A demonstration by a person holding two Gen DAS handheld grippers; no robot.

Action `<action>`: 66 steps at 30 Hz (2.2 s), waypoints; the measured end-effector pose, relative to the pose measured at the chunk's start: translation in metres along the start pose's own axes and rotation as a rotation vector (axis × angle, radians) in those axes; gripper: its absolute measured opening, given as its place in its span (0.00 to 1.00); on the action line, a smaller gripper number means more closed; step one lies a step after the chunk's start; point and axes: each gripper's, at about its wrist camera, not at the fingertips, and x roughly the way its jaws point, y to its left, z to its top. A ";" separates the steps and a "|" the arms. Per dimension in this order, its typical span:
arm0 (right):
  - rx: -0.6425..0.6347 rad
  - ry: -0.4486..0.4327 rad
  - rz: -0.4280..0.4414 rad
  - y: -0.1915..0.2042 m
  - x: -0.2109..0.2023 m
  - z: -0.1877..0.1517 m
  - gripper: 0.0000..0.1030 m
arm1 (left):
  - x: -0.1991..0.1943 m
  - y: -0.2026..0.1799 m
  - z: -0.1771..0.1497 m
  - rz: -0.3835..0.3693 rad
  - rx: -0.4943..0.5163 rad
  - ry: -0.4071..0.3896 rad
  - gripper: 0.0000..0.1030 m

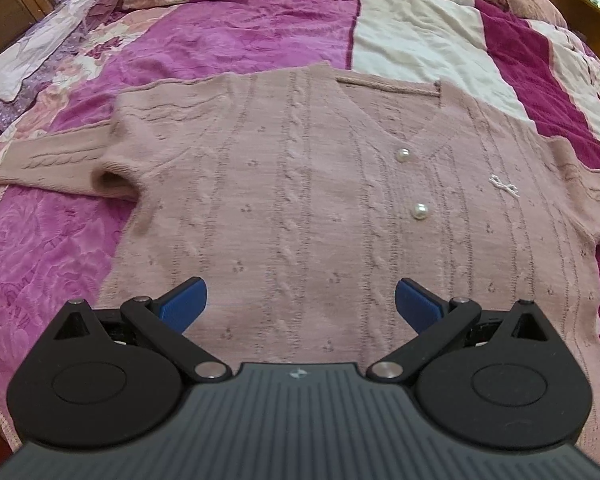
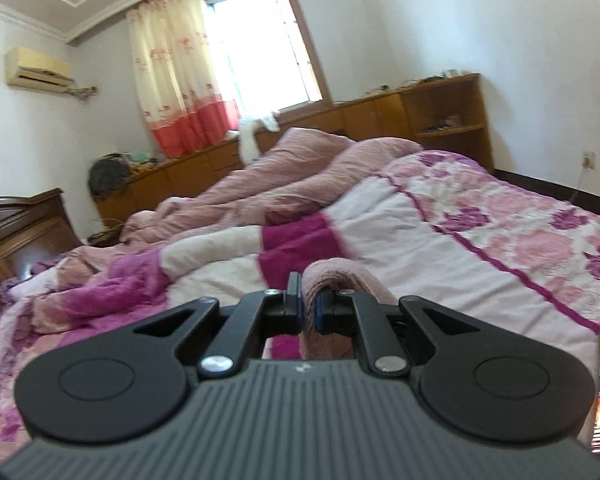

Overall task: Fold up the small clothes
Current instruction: 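Lift the held sleeve and lay it across the cardigan front, open right gripper, then move the left gripper over the other cardigan sleeve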

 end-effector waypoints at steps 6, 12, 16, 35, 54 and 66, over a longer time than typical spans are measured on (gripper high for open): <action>-0.037 0.001 0.079 0.057 0.002 -0.001 0.09 | -0.002 0.022 -0.001 0.024 -0.025 -0.016 1.00; -0.080 0.011 0.154 0.117 0.011 -0.015 0.09 | -0.006 0.041 -0.001 0.062 -0.022 -0.046 1.00; -0.090 0.039 0.198 0.153 0.022 -0.032 0.09 | -0.008 0.054 -0.002 0.079 -0.014 -0.062 1.00; -0.153 0.339 0.284 0.261 0.071 -0.193 0.09 | -0.002 0.110 -0.010 0.087 -0.083 -0.071 1.00; -0.115 0.546 0.459 0.267 0.062 -0.224 0.62 | 0.002 0.119 -0.010 0.091 -0.105 -0.071 1.00; -0.151 0.476 0.335 0.189 0.027 -0.183 0.62 | 0.001 0.077 0.020 0.030 0.019 -0.123 1.00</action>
